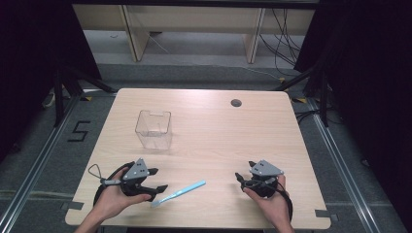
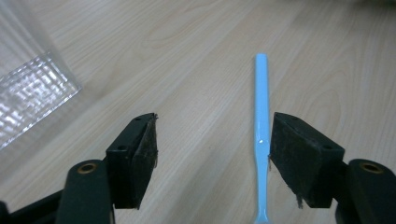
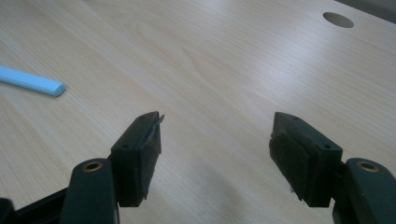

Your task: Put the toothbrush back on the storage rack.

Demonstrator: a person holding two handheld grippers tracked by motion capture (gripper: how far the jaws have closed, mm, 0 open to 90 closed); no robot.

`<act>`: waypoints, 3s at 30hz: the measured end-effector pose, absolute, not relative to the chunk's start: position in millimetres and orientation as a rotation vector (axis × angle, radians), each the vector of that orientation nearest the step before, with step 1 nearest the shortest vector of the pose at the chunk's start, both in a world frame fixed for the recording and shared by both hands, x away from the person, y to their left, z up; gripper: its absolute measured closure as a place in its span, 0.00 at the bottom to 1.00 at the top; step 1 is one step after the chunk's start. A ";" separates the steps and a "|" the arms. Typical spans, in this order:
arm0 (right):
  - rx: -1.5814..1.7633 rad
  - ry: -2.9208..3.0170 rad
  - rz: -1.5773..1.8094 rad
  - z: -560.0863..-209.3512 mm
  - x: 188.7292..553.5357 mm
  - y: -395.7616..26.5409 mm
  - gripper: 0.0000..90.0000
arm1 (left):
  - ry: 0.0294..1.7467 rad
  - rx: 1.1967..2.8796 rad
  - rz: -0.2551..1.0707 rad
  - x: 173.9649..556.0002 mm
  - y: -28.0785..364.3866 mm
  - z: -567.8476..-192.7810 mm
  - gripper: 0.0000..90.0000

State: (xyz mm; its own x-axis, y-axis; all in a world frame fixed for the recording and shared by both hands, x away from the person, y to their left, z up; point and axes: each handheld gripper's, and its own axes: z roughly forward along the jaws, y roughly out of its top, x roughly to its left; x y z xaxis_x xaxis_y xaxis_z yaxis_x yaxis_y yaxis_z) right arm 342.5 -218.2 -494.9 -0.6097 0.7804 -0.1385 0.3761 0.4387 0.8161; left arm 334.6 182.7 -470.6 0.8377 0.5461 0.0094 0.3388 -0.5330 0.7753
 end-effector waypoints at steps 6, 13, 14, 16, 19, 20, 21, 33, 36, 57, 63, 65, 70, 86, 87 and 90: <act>0.980 2.180 1.057 -493.1 342.6 -218.0 0.38 | 0.538 2.378 0.261 346.0 165.5 -463.8 0.41; 0.956 2.179 1.050 -490.1 343.9 -217.6 0.38 | 0.454 2.646 0.169 359.4 139.9 -458.7 0.45; 0.997 2.189 1.059 -490.4 342.5 -215.8 0.38 | 0.455 2.691 0.138 360.3 133.4 -459.0 0.45; 0.983 2.192 1.056 -490.2 343.5 -216.3 0.38 | 0.443 2.718 0.127 360.7 130.0 -459.1 0.45; 0.959 2.189 1.048 -487.9 343.8 -217.1 0.38 | 0.433 2.789 0.083 360.2 117.6 -460.3 0.46; 0.956 2.188 1.044 -487.4 343.7 -217.3 0.38 | 0.431 2.798 0.078 360.7 115.0 -460.2 0.47; 0.954 2.188 1.043 -487.0 343.6 -217.5 0.38 | 0.433 2.804 0.071 360.8 112.6 -460.5 0.47; 0.975 2.198 1.041 -485.8 343.9 -216.6 0.38 | 0.422 2.916 0.024 367.4 96.6 -463.6 0.50; 0.974 2.196 1.048 -484.6 344.2 -215.3 0.38 | 0.436 2.918 0.030 369.1 93.6 -460.8 0.51; 0.972 2.211 1.033 -483.5 344.3 -214.0 0.38 | 0.348 2.972 -0.028 370.2 88.5 -470.7 0.57; 0.972 2.219 1.028 -486.0 344.1 -212.5 0.38 | 0.349 2.972 -0.022 369.6 90.0 -476.4 0.56; 0.972 2.228 1.025 -486.4 344.2 -212.3 0.38 | 0.349 2.973 -0.027 368.9 89.6 -477.7 0.56; 0.969 2.227 1.024 -486.9 343.9 -210.2 0.38 | 0.334 2.979 -0.019 368.4 88.0 -477.9 0.57; 0.938 2.240 1.031 -483.9 347.6 -206.0 0.38 | 0.309 3.007 0.021 364.2 81.3 -478.3 0.66; 0.937 2.237 1.032 -483.0 347.5 -206.1 0.38 | 0.312 3.014 0.014 363.4 80.3 -478.3 0.68; 0.939 2.232 1.032 -483.4 346.7 -206.4 0.38 | 0.296 3.031 0.015 363.2 78.6 -478.0 0.71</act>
State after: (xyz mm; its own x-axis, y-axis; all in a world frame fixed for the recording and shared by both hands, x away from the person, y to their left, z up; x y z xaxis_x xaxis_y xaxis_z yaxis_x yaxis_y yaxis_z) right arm 346.7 -206.4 -483.4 -0.6346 0.7579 -0.1515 0.3754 0.4736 0.7967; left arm 363.2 78.6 -478.0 0.9811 0.1937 0.0005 0.1927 -0.9765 0.0968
